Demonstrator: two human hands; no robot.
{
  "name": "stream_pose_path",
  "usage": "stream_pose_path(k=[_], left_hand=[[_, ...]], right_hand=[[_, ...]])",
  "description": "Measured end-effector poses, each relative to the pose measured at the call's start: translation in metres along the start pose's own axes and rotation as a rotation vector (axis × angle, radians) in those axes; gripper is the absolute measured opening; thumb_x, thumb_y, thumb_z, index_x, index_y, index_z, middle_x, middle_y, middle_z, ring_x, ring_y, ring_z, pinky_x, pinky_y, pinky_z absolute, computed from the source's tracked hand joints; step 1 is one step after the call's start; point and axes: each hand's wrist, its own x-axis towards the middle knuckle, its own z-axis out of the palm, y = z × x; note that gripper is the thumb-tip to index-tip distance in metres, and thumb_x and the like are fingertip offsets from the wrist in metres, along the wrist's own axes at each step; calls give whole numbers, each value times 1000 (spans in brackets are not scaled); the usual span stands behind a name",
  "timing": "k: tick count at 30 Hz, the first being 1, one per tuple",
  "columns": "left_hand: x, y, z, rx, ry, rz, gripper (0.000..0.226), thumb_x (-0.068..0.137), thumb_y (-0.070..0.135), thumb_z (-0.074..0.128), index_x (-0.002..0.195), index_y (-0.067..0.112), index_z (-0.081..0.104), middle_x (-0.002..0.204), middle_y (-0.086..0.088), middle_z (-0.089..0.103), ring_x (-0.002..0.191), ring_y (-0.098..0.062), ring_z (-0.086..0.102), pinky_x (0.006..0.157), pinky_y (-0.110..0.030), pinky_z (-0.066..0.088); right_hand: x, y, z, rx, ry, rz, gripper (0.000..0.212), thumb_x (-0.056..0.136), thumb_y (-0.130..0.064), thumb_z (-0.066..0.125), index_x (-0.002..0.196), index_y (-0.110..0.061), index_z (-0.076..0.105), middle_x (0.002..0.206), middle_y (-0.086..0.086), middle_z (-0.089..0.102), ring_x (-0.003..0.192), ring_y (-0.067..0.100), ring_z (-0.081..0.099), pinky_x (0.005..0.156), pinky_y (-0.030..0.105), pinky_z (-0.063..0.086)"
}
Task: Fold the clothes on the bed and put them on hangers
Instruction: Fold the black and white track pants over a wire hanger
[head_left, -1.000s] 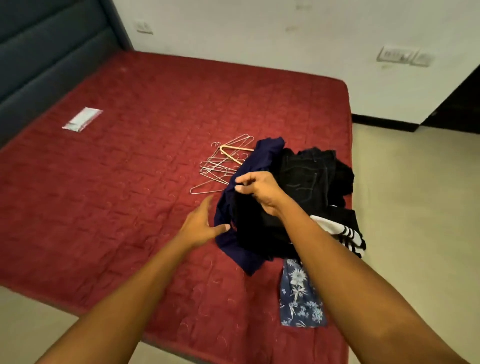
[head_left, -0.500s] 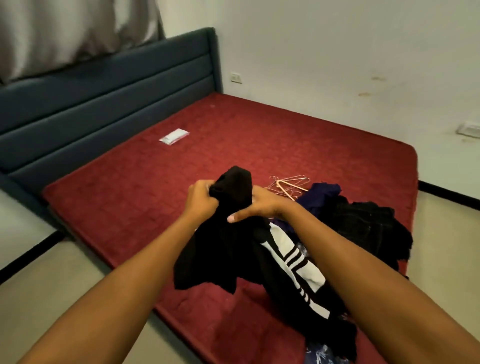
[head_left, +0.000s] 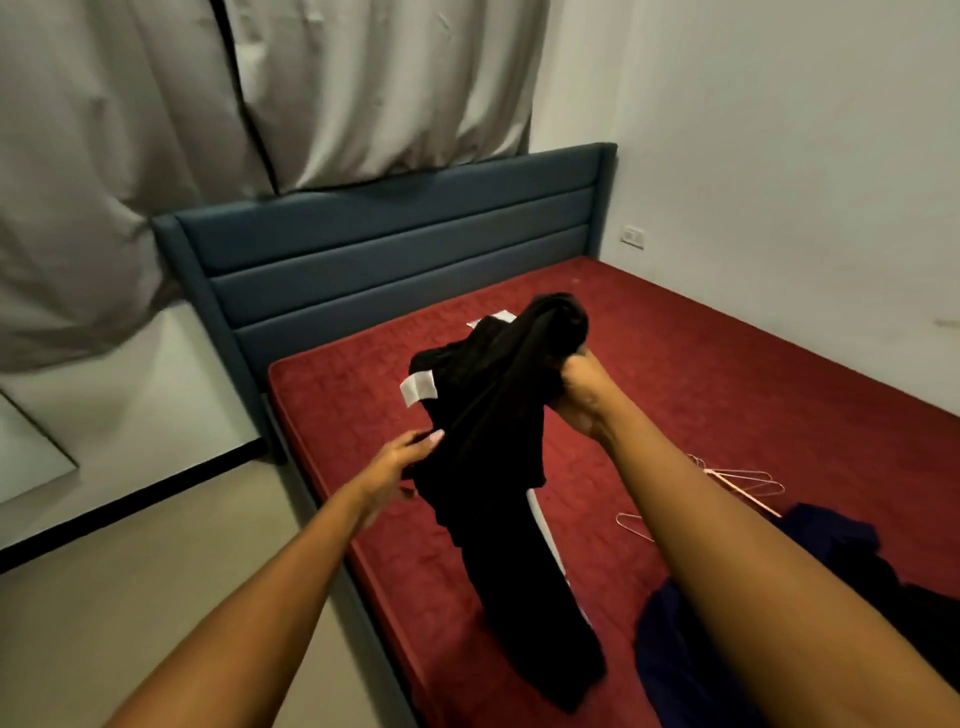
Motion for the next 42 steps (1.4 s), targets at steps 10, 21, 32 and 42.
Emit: stream_pose_path(k=[10,21,32,42], left_hand=[[55,81,-83,-42,-21,145,33,78,4,83,110,4,72,104,-10,77,101,-25,72,82,-26,58],[100,179,-108,605,-237,471,50,73,-10,83,118,5,68,108,-12,74,98,-15,70,90,-30,55],[81,178,-116,862,217,442,33,61,24,98,88,21,78,84,-1,77,81,-13,72,74,-33,55],[44,144,-127,961,183,283,42,64,19,96,101,27,78,94,11,75,90,-3,68,80,-25,51]], right_hand=[[89,33,80,215,163,76,33,107,-29,42,109,-10,69,93,9,76,82,22,72,78,35,61],[97,26,60,-269,-101,151,75,61,-26,57,135,-25,62,117,4,70,104,21,61,81,40,39],[103,1,42,-698,-19,-4,25,75,-22,90,78,-6,70,69,5,61,65,18,59,62,36,45],[112,17,24,-780,160,25,44,77,-7,48,114,-25,61,101,11,61,83,30,65,51,46,62]])
